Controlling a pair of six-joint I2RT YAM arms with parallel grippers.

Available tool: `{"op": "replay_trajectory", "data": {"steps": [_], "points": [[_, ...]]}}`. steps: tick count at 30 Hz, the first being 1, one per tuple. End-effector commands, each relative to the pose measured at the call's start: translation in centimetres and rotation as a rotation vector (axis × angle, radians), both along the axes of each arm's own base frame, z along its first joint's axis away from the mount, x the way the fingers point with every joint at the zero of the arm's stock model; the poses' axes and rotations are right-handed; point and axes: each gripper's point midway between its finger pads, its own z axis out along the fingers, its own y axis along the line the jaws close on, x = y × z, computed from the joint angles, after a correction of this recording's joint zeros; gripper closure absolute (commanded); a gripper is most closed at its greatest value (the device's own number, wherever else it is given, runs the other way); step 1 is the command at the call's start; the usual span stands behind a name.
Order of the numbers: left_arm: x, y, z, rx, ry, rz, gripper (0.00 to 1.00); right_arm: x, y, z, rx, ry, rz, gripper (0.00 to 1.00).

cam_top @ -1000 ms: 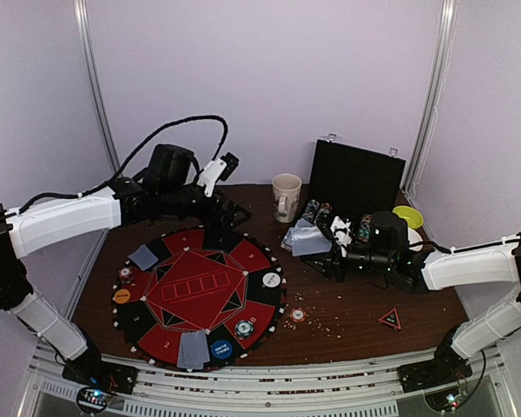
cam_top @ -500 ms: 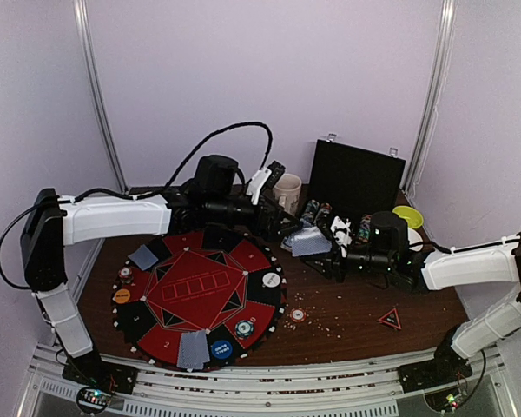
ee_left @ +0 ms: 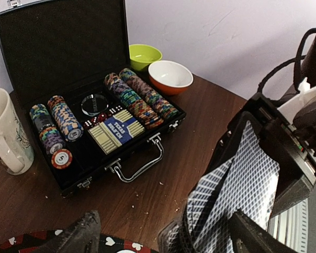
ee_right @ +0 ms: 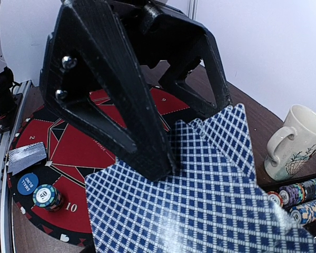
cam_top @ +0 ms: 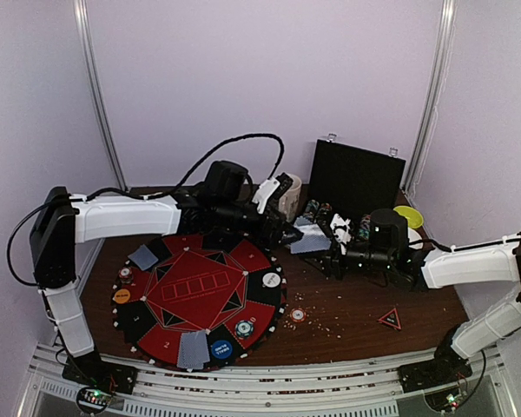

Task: Distribute texas hold em gaming equipment
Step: Pick up the poker card from the face-down deck piles.

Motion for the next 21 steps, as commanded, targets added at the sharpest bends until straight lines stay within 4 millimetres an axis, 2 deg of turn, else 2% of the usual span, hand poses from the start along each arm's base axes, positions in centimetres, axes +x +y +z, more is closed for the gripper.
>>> {"op": "replay_trajectory", "data": {"steps": [1, 4, 6, 15, 19, 21], "points": [[0.5, -0.4, 1.4, 0.008, -0.058, -0.010, 0.18, 0.4, 0.2, 1.5, 0.031, -0.026, 0.003, 0.54], [0.4, -0.3, 1.6, 0.013, -0.052, -0.010, 0.27, 0.4, 0.2, 1.5, 0.031, -0.027, 0.002, 0.54], [0.2, -0.2, 2.1, 0.005, -0.052, -0.020, 0.28, 0.4, 0.2, 1.3, 0.028, -0.024, 0.002, 0.54], [-0.3, 0.1, 3.2, -0.007, -0.061, -0.031, 0.27, 0.3, 0.1, 1.2, 0.027, -0.020, 0.001, 0.54], [-0.6, 0.5, 4.9, -0.034, -0.098, -0.035, 0.21, 0.3, 0.1, 1.2, 0.027, -0.022, 0.000, 0.54], [-0.7, 0.9, 5.1, -0.040, -0.113, -0.035, 0.20, 0.3, 0.1, 1.1, 0.026, -0.019, 0.000, 0.54]]}}
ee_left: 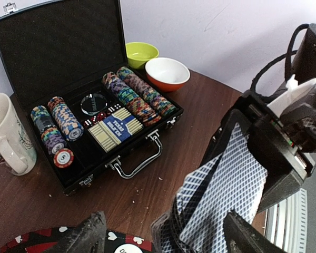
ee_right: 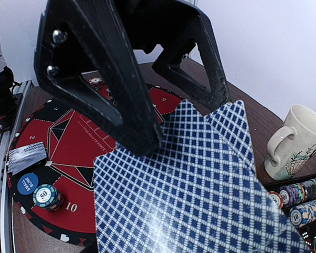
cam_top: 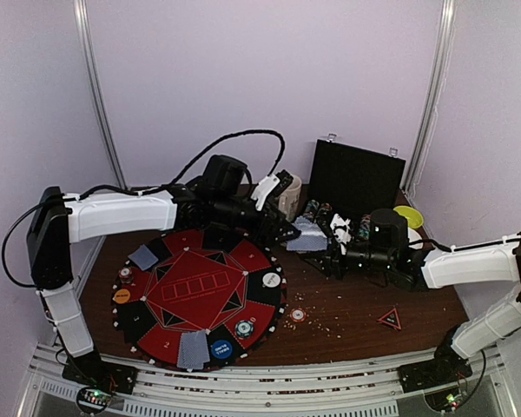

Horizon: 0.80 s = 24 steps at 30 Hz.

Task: Distribute texas hold em gaming equipment
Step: Pick up the poker card from the face-down deck piles.

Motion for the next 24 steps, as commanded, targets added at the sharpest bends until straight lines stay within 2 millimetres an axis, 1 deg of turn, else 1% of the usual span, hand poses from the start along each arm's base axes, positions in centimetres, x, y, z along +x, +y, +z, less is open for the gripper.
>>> {"op": "replay_trajectory", "data": {"steps": [1, 4, 6, 8, 9, 10, 11, 13, 17, 20, 22, 24], "points": [[-0.2, 0.7, 4.4, -0.082, -0.099, -0.011, 0.20, 0.3, 0.1, 1.1, 0.026, -0.021, 0.000, 0.54], [-0.3, 0.9, 4.7, -0.093, -0.097, -0.015, 0.21, 0.3, 0.1, 1.1, 0.027, -0.020, 0.001, 0.54], [-0.2, 1.0, 4.5, -0.091, -0.089, -0.018, 0.25, 0.3, 0.1, 1.1, 0.026, -0.021, 0.000, 0.54], [-0.3, 0.8, 4.2, -0.090, -0.080, -0.030, 0.38, 0.3, 0.1, 1.1, 0.026, -0.020, 0.000, 0.54], [-0.4, 0.8, 4.2, -0.092, -0.077, -0.035, 0.47, 0.3, 0.1, 1.1, 0.026, -0.021, 0.000, 0.54], [-0.4, 0.7, 4.1, -0.092, -0.072, -0.041, 0.54, 0.3, 0.0, 1.0, 0.024, -0.018, -0.001, 0.54], [-0.5, 0.5, 4.1, -0.092, -0.069, -0.047, 0.58, 0.3, 0.1, 1.0, 0.024, -0.019, 0.000, 0.54], [-0.6, 0.3, 4.1, -0.093, -0.061, -0.062, 0.60, 0.3, 0.1, 1.0, 0.024, -0.018, -0.001, 0.54], [-1.0, 0.0, 3.7, -0.096, -0.038, -0.097, 0.59, 0.3, 0.1, 0.9, 0.024, -0.016, 0.001, 0.54], [-1.4, -0.2, 3.0, -0.093, -0.015, -0.121, 0.59, 0.3, 0.1, 0.9, 0.025, -0.017, 0.001, 0.54], [-1.2, -0.4, 2.4, -0.081, -0.001, -0.117, 0.61, 0.3, 0.1, 1.0, 0.025, -0.019, 0.001, 0.54], [-1.2, -0.5, 2.4, -0.081, 0.004, -0.124, 0.65, 0.3, 0.1, 1.0, 0.026, -0.019, 0.000, 0.54]]}}
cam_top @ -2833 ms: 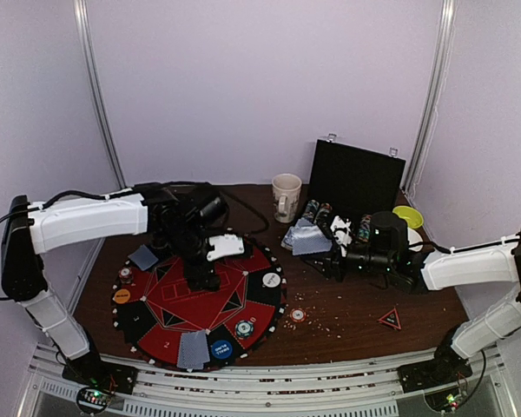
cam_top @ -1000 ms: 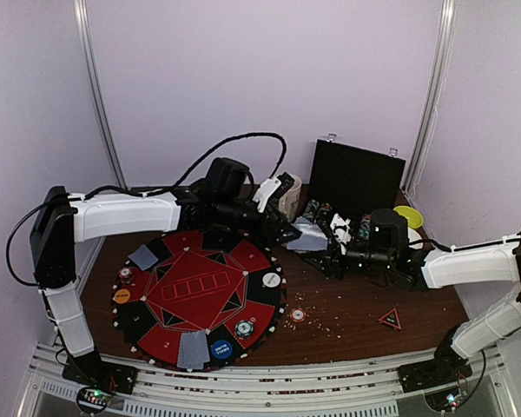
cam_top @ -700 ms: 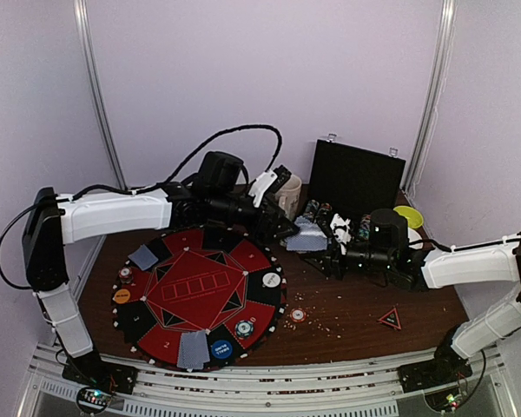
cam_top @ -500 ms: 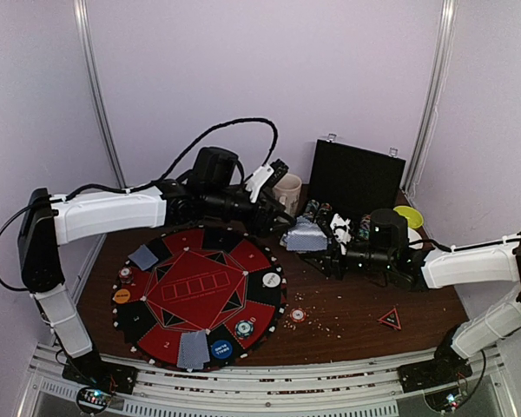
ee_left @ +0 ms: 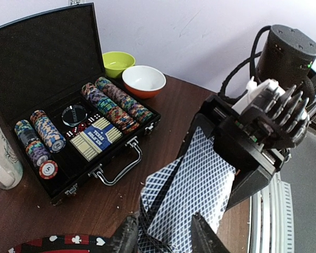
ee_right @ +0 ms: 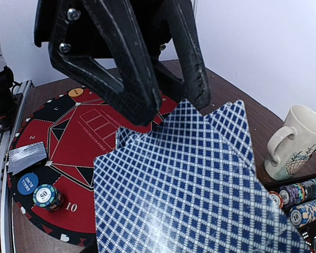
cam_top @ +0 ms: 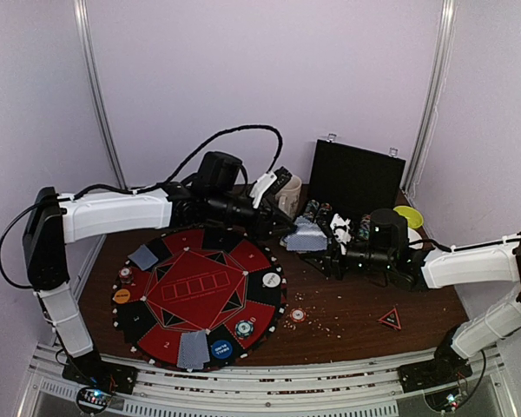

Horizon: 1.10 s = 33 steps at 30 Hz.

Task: Distribute texas hold em gaming equipment
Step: Pick up the poker card from the face-down deck piles.

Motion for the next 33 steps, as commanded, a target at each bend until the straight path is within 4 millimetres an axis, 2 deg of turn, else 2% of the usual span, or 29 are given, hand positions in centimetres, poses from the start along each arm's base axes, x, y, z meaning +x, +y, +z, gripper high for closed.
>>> {"op": "replay_trajectory", "data": {"steps": [1, 8, 14, 23, 25, 28, 31, 32, 33], "points": [[0.2, -0.7, 0.7, -0.028, -0.002, -0.035, 0.70, 0.3, 0.0, 1.0, 0.026, -0.020, 0.000, 0.54], [-0.3, -0.3, 1.2, -0.025, -0.004, -0.043, 1.00, 0.3, -0.1, 1.0, 0.024, -0.019, -0.005, 0.54], [-0.6, 0.8, 2.1, -0.023, -0.039, -0.030, 1.00, 0.4, -0.2, 0.9, 0.022, -0.019, -0.011, 0.54], [-1.5, 2.3, 5.9, -0.111, -0.081, -0.100, 1.00, 0.4, -0.3, 1.0, 0.022, -0.017, -0.014, 0.54], [-0.7, 3.7, 6.5, -0.112, -0.061, -0.063, 1.00, 0.4, -0.3, 1.0, 0.020, -0.017, -0.017, 0.54], [1.4, 7.6, 8.1, -0.116, -0.047, 0.035, 1.00, 0.5, -0.3, 1.2, 0.022, -0.020, -0.017, 0.54], [4.2, 13.3, 9.3, -0.073, -0.092, 0.243, 1.00, 0.5, -0.2, 1.3, 0.026, -0.022, -0.010, 0.54], [5.2, 15.4, 9.1, -0.017, -0.127, 0.343, 1.00, 0.5, -0.1, 1.3, 0.026, -0.023, -0.010, 0.54], [6.0, 17.8, 7.7, 0.096, -0.156, 0.452, 1.00, 0.5, -0.1, 1.4, 0.027, -0.024, -0.010, 0.54]]}}
